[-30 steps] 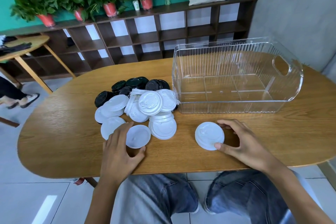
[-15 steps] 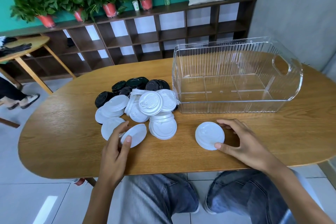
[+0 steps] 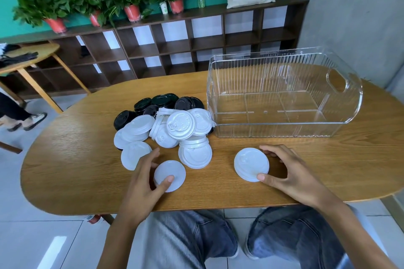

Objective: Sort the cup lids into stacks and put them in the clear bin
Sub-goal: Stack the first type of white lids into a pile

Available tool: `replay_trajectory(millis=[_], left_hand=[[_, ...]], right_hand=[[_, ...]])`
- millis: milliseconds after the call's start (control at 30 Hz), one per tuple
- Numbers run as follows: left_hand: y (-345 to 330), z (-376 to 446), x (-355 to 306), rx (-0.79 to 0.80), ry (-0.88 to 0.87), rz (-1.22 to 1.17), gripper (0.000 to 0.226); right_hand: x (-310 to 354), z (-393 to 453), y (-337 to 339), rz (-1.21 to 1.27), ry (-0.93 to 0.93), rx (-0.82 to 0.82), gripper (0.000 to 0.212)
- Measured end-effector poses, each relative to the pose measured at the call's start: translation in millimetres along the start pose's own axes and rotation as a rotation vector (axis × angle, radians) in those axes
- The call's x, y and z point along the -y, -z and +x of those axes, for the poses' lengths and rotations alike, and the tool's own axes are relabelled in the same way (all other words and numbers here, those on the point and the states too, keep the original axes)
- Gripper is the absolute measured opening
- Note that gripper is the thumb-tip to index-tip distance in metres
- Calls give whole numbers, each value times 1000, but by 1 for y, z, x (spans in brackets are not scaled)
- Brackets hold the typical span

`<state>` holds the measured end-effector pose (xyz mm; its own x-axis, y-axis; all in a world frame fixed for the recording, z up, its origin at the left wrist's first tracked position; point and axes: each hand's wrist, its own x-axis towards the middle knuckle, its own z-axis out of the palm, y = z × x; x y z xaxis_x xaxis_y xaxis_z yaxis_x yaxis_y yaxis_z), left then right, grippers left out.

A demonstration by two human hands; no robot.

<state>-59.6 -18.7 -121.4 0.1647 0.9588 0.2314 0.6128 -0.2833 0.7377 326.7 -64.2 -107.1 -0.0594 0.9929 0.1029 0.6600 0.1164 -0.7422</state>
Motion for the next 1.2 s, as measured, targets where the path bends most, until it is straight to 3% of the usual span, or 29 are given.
replay_trajectory(millis=[200, 400, 633, 767, 967, 1200], left_hand=[[1, 0, 0, 26, -93, 122, 87], [-3, -6, -14, -128, -197, -58, 79], [-74, 0, -77, 105, -324, -140, 82], [-104, 16, -98, 131, -350, -119, 92], [-113, 26, -102, 163, -342, -104, 95], [-115, 27, -105, 197, -360, -27, 91]], right_hand=[[1, 1, -1, -65, 0, -14, 80], [2, 1, 0, -73, 5, -14, 73], [3, 1, 0, -101, 43, 53, 80], [4, 0, 4, -53, 52, 49, 81], [0, 0, 8, 98, 21, 53, 56], [-6, -1, 7, 138, -1, 31, 45]])
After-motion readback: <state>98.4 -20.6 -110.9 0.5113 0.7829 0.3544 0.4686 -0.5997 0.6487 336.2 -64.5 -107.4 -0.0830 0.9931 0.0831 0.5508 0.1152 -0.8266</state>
